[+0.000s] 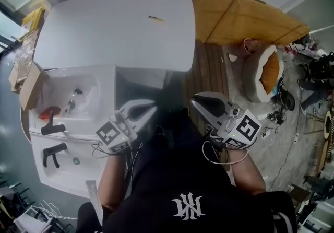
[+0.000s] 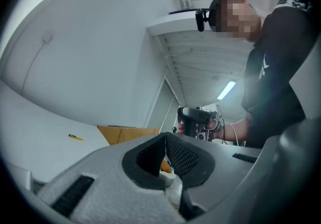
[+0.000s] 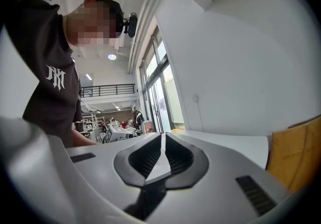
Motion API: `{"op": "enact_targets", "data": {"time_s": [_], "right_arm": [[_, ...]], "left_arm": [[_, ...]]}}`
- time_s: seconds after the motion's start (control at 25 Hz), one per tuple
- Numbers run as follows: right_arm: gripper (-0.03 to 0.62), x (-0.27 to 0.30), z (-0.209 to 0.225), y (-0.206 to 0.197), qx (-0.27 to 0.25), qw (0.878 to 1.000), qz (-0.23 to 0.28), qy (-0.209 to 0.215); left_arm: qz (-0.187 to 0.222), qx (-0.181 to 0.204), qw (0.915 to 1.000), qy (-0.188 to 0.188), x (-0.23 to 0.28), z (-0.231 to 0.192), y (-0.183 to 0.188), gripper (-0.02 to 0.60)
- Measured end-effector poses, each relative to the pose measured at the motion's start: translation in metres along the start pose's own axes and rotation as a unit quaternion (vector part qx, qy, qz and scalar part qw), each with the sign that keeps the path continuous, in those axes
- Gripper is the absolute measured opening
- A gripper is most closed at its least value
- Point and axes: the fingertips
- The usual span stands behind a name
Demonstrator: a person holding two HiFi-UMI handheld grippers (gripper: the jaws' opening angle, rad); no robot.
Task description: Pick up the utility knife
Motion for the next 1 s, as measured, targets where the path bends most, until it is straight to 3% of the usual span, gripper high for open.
{"op": "enact_targets", "data": {"time_s": [0.16,0.44,0.6,0.8,1.0], "right_arm": [[0.006,0.011,0.043,-0.007,0.007,1.0,-0.007,0.017],[0.006,0.033,0.148,0.004,0.024,0.998,-0.018,0.064],[0.006,0.052,0.209,0.02,0.019,0.995,-0.017,0.097],[0.006,0.058,0.271,0.032,0.037,0.991,-0.012,0.128],[0.032,0.079,0.3,0.02,0.05,0.986,-0.006,0.16]], "left_arm": [[-0.01,-0.007,0.9999,-0.001,0.028,-0.024,-0.008,0.006],[-0.036,-0.03,0.9985,0.029,0.106,-0.094,0.002,0.006],[0.001,-0.029,0.9983,0.051,0.149,-0.149,0.031,0.006],[0.007,-0.015,0.9959,0.089,0.187,-0.193,0.057,0.006],[0.008,-0.011,0.9921,0.125,0.192,-0.229,0.068,0.006]]}}
Point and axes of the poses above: the fingertips, and each gripper's own axes: x forward along the fingers, z to its right, y out of its top, and after that the axes turned 6 degrees about z, right-handed
